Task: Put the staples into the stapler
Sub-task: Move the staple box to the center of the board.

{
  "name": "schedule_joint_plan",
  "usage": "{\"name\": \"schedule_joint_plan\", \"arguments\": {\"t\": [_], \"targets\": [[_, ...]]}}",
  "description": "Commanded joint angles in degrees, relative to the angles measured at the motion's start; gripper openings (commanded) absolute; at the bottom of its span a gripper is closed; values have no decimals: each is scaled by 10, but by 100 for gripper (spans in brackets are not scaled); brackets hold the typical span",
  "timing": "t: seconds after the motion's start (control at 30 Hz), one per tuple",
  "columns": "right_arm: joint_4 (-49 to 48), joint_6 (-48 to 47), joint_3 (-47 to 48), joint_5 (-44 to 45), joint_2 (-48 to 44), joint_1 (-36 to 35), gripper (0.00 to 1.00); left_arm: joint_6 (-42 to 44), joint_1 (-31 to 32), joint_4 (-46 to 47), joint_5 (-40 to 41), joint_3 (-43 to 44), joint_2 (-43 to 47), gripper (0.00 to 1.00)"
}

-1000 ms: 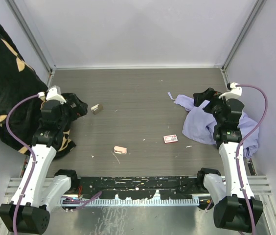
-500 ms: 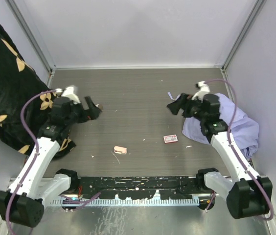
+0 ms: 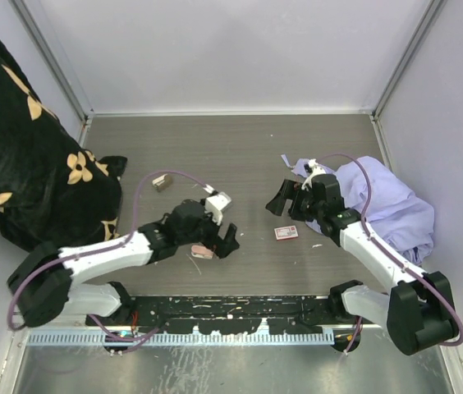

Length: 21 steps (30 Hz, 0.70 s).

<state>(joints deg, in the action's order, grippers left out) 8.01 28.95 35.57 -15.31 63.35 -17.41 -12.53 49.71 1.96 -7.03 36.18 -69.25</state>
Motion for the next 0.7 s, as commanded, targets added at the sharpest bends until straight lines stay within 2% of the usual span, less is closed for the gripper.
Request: {"name": "schedule_joint_plan", "arguments": {"t": [0.0, 0.17, 0.4, 0.67], "targets": [[5, 24, -18, 44, -28, 0, 91, 56, 29, 183, -22, 18, -86, 95], [24, 37, -37, 145, -79, 0, 90, 68, 46, 258, -56, 58, -199, 80], [25, 32, -53, 211, -156, 0, 90, 63, 52, 338, -90, 103, -298, 76], [22, 26, -65, 230, -197, 0, 91, 100, 70, 335, -109, 171, -382, 74]]}}
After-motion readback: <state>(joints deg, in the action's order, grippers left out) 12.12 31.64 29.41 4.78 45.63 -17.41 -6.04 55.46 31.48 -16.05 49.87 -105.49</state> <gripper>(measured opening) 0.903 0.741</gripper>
